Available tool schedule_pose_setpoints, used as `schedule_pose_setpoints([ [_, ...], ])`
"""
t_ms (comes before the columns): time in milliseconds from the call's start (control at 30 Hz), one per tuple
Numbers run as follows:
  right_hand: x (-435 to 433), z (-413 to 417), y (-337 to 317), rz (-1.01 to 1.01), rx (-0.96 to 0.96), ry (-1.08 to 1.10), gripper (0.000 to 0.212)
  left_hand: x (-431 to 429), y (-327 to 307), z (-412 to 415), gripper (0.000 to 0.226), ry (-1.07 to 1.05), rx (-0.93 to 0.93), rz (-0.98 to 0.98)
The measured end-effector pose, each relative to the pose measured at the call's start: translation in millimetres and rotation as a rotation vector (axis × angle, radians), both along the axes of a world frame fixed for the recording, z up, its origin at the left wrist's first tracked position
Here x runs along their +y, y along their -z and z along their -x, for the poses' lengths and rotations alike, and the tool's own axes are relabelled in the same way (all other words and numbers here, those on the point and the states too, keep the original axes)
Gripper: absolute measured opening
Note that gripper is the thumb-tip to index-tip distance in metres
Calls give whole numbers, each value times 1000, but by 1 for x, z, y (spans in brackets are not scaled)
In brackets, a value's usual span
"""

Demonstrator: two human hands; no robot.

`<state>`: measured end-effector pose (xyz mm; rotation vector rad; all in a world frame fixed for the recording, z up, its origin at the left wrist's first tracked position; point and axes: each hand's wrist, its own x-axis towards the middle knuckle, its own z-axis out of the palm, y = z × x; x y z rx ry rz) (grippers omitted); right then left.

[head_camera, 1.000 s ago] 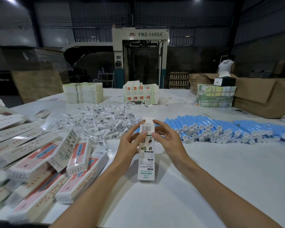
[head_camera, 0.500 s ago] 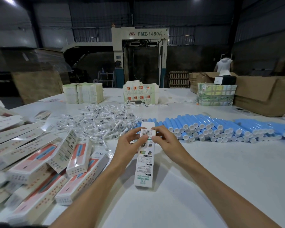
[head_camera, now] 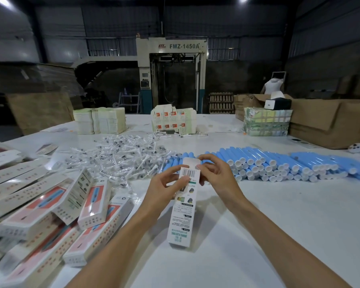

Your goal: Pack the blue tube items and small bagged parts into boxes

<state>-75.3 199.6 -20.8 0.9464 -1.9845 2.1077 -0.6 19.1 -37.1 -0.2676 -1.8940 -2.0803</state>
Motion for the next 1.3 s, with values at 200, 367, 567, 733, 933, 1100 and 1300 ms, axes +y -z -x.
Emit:
schedule_pose_setpoints([
  [200,2,0,-3,-131,169,20,9,1,0,-1,32,-38,18,52],
  [367,4,-2,-6,-82,26,-63,19,1,-1,-2,29,-30,28,53],
  [567,0,-2,-7,-42,-96,-50,18,2,-1,-1,32,-8,44,101],
  [733,3,0,-11,-12,-172,-107,10,2,-2,-3,34,34,34,40],
  [933,5,-1,-15,19,-247,-161,2,2,-2,-4,36,52,33,9],
  [1100,6,-3,-18,34,-281,-159,4,3,-2,-3,40,47,40,18],
  [1300,8,-3,-20,48,-341,-169,6,3,-2,-5,50,53,64,54],
])
